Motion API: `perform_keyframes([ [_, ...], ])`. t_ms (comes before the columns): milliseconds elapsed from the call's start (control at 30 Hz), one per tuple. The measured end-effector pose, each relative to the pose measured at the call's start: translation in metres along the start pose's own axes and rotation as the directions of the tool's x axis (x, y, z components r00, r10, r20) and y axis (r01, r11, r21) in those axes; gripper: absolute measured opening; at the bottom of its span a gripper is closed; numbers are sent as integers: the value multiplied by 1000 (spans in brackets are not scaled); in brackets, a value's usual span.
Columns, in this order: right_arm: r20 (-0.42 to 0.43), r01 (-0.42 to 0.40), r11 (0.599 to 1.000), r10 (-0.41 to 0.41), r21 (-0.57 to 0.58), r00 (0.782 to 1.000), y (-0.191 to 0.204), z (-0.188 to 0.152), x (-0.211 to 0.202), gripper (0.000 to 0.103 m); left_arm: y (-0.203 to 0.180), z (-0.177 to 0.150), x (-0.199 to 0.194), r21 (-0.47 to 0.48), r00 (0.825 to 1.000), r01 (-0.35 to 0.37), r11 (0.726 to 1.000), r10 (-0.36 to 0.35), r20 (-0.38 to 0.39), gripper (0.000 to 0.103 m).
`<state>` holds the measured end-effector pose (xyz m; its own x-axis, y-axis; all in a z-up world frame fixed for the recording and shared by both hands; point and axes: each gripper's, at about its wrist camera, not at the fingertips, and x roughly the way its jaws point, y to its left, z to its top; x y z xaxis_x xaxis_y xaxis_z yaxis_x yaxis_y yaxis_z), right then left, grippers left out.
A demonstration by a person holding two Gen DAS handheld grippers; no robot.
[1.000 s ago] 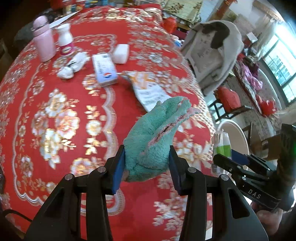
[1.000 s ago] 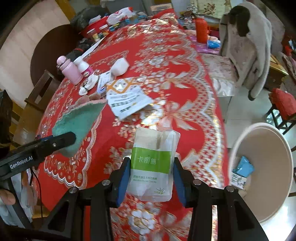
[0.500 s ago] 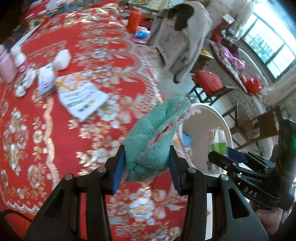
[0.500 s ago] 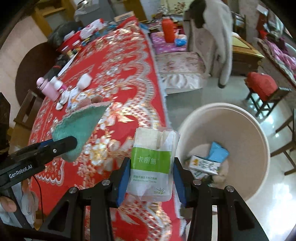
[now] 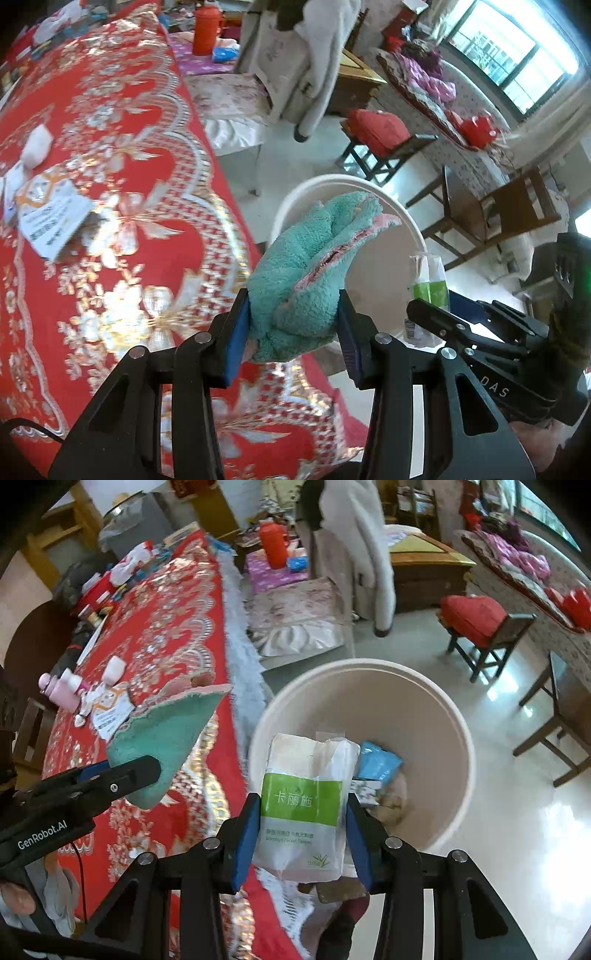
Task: Collect trash
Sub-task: 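Carry the green towel and white-green packet over the white bucket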
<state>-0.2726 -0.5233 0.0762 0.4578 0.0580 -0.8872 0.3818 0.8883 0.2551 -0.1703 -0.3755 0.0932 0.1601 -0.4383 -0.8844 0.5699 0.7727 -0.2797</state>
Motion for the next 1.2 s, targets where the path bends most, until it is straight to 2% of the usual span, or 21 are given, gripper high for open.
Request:
perform_keyframes([
  [400, -16, 17, 998, -16, 52, 1000, -42, 2, 4, 43, -26, 8, 36, -10, 998, 26, 1000, -27, -51, 42],
  [1200, -66, 9, 999, -7, 40, 998, -65, 13, 24, 43, -38, 21, 67, -100, 997, 16, 995, -23, -69, 42],
])
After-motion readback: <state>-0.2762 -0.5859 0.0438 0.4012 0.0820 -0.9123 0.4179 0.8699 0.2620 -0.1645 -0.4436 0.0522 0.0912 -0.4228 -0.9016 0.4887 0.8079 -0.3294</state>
